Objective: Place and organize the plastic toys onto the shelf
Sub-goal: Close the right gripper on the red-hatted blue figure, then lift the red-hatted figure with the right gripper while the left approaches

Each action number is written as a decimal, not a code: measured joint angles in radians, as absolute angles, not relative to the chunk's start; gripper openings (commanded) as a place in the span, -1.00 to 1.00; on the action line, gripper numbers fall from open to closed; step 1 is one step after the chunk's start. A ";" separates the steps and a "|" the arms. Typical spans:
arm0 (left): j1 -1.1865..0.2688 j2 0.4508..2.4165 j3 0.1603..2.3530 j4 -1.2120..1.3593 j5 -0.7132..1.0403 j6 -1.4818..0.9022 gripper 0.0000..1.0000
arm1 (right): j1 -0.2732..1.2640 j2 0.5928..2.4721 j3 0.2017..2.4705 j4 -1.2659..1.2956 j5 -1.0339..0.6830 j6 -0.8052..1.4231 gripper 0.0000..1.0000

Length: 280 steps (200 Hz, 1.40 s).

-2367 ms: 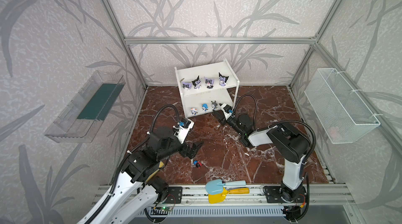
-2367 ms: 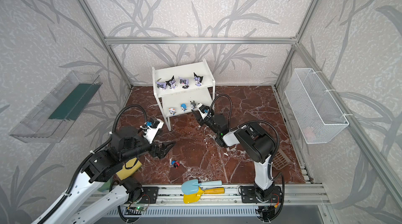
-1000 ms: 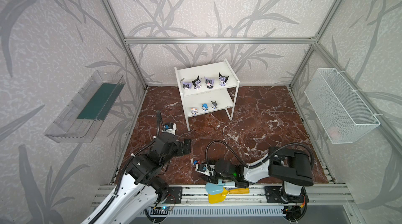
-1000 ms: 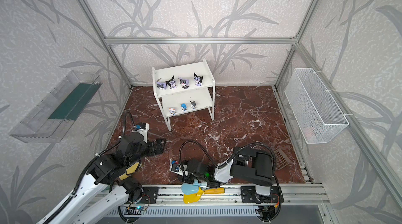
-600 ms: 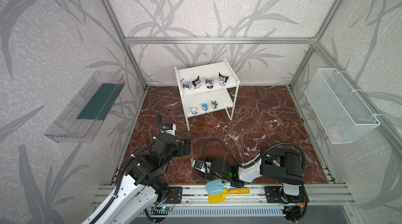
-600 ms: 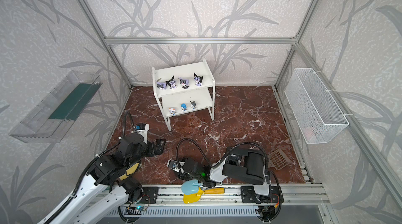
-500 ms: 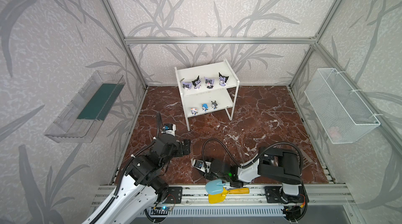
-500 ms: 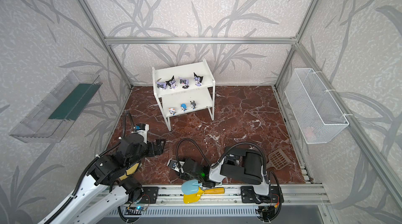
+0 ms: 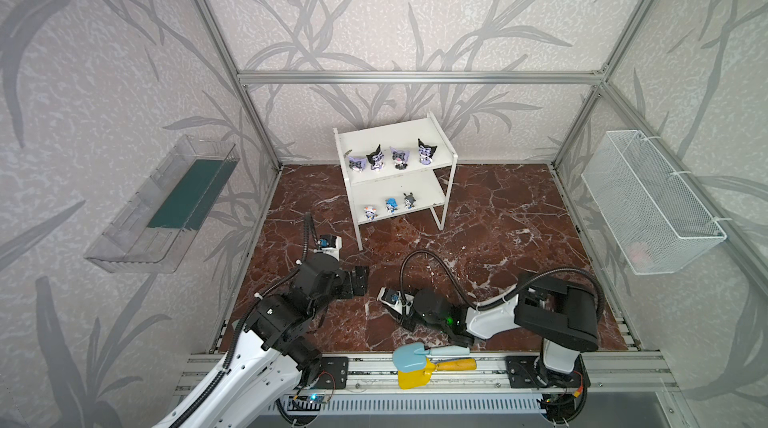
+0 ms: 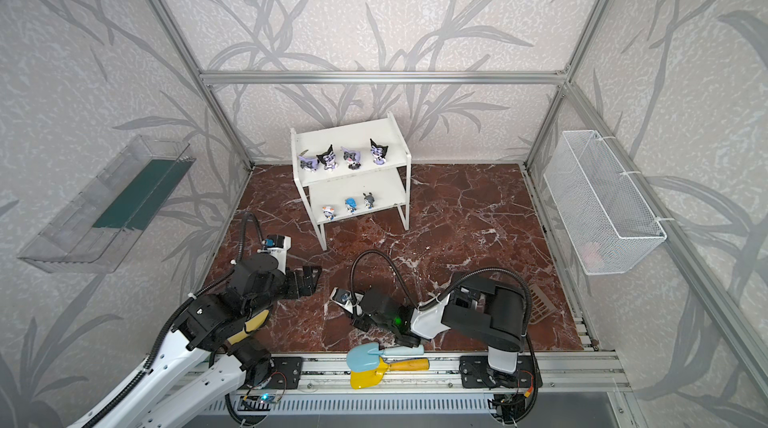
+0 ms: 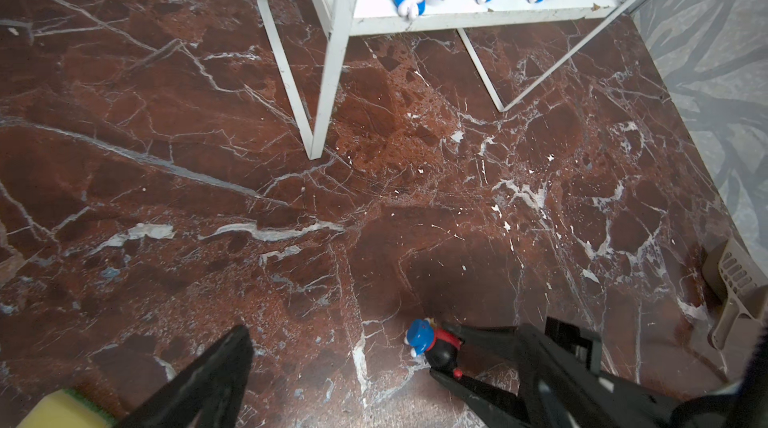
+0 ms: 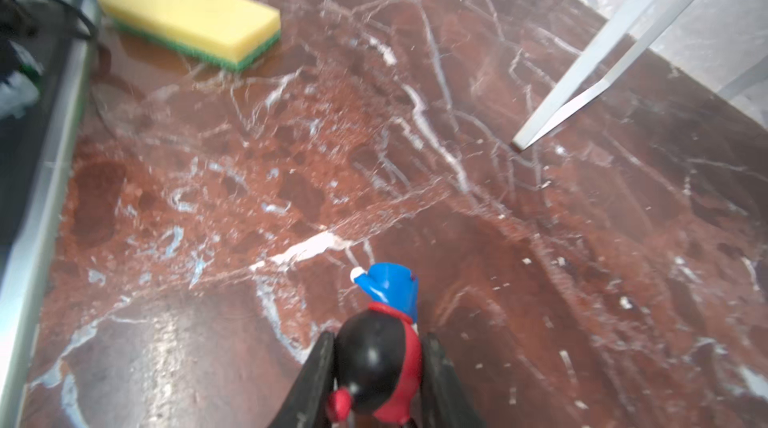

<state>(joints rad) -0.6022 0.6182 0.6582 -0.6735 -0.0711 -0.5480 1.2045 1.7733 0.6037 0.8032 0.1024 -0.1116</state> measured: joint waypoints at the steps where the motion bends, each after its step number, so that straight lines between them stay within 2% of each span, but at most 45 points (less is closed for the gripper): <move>1: -0.602 0.619 0.658 -0.673 -0.070 -0.548 0.99 | 1.203 1.771 0.604 0.801 0.099 -0.111 -0.56; 29: -0.602 0.649 0.653 -0.629 -0.008 -0.514 0.99 | 1.078 1.641 0.620 0.609 -0.098 -0.041 -0.59; 56: -0.602 0.671 0.645 -0.564 0.067 -0.485 0.98 | 0.933 1.534 0.760 0.253 -0.292 -0.020 -0.58; 83: -0.617 0.681 0.599 -0.459 0.160 -0.473 0.99 | 0.874 1.444 0.891 -0.048 -0.397 -0.033 -0.58; 121: -0.818 0.729 0.560 -0.359 0.142 -0.417 0.98 | 0.821 1.352 0.948 -0.377 -0.470 -0.038 -0.57; 140: -0.873 0.739 0.544 -0.295 0.128 -0.377 0.98 | 0.811 1.329 0.952 -0.497 -0.483 -0.033 -0.57; 197: -1.022 0.735 0.355 -0.070 0.111 -0.208 0.91 | 0.807 1.237 0.953 -0.715 -0.534 -0.023 -0.56; 230: -1.106 0.737 0.315 0.039 0.100 -0.107 0.89 | 0.803 1.221 0.953 -0.767 -0.582 -0.021 -0.56; 280: -1.177 0.801 0.310 0.175 0.084 -0.009 0.76 | 0.803 1.262 0.958 -0.770 -0.672 0.004 -0.56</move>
